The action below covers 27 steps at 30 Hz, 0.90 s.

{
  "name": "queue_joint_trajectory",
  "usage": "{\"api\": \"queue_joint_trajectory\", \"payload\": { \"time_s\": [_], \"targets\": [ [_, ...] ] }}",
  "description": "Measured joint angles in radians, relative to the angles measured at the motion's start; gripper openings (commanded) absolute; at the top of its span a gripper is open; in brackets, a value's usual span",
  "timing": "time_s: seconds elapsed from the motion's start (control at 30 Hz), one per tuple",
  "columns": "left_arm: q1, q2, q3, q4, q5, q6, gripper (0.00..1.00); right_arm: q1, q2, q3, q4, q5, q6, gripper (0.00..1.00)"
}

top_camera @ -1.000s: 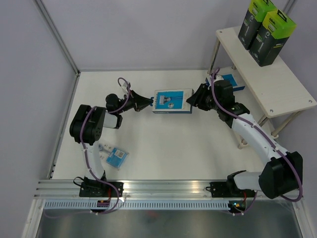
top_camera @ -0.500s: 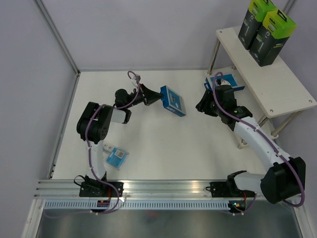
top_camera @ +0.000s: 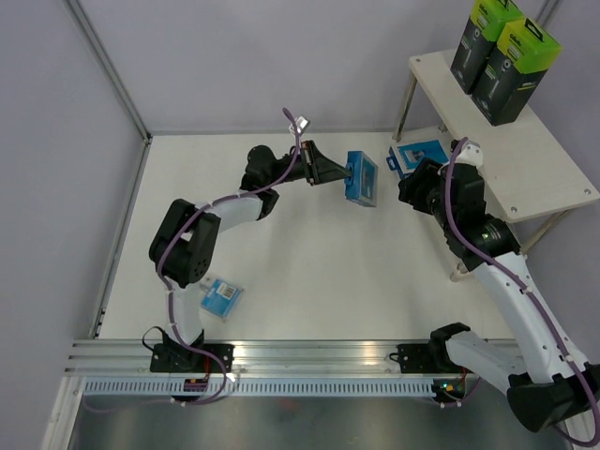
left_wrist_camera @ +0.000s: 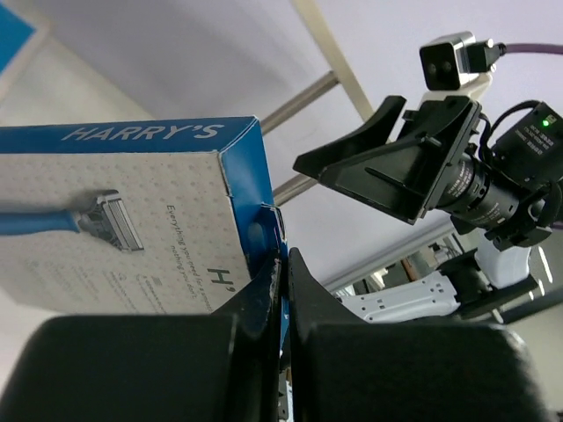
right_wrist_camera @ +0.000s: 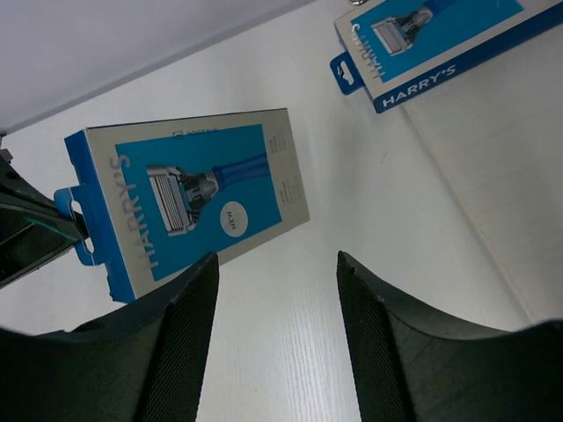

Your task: Place and organize the shaving razors onto the shelf

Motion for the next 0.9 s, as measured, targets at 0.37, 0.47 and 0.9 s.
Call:
{"api": "queue_joint_trajectory", "payload": {
  "time_s": [0.37,0.47,0.9],
  "targets": [
    [-0.157,0.076,0.282,-0.119,0.087,0.110,0.02,0.000,-0.153,0.021,-0.018,0.039,-0.023,0.73],
    [-0.172,0.133,0.365,-0.142,0.090,0.119,0.02,0.000,-0.204,0.022,-0.017,0.039,-0.037,0.74],
    [-0.264,0.465,0.792,-0.229,0.042,0.108,0.02,0.000,-0.267,0.008,-0.031,0.027,-0.063,0.77]
  ]
}}
